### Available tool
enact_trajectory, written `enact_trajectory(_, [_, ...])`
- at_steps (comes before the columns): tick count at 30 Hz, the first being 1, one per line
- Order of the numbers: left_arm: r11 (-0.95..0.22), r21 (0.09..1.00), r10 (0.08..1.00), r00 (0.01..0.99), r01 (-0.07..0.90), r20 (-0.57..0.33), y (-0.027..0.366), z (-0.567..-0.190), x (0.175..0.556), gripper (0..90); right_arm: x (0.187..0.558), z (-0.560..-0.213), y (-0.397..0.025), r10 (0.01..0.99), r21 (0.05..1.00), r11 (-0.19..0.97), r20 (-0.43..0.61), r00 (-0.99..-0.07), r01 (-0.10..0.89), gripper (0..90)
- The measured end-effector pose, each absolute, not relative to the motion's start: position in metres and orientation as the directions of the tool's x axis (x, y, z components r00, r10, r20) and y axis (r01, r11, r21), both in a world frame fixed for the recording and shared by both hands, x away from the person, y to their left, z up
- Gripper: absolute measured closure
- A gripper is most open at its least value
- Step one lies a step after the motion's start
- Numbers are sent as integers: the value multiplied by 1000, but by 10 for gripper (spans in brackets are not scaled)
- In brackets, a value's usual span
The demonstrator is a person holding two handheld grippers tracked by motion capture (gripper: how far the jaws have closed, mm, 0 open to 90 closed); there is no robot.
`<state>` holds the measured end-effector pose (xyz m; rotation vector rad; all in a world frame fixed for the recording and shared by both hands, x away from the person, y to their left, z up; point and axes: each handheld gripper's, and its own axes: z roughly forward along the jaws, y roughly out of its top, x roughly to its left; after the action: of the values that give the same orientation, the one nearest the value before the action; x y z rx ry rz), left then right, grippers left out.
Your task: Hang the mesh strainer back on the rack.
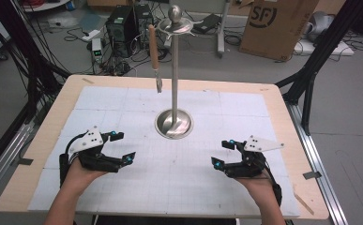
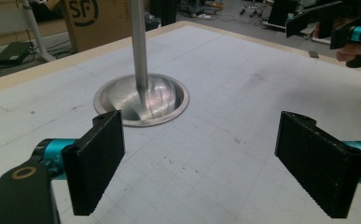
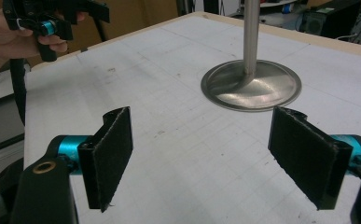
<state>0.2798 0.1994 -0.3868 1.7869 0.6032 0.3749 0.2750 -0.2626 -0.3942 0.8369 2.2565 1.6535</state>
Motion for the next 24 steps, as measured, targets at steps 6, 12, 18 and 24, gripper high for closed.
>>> enact_trajectory(6, [-212, 955, 571, 819, 206, -50, 201, -387, 277, 163, 275, -394, -260, 559, 927, 208, 149, -816, 311, 210])
enact_trajectory(12, [-204, 956, 573, 817, 212, -59, 204, -389, 279, 164, 275, -395, -259, 560, 925, 210, 151, -815, 316, 211])
enact_trajectory(18, [-217, 951, 575, 816, 218, -56, 203, -392, 280, 164, 276, -395, -259, 566, 924, 211, 151, -810, 320, 211])
enact_trajectory(24, [-227, 946, 592, 804, 232, -55, 204, -395, 279, 163, 277, -396, -256, 557, 922, 220, 150, -817, 319, 211])
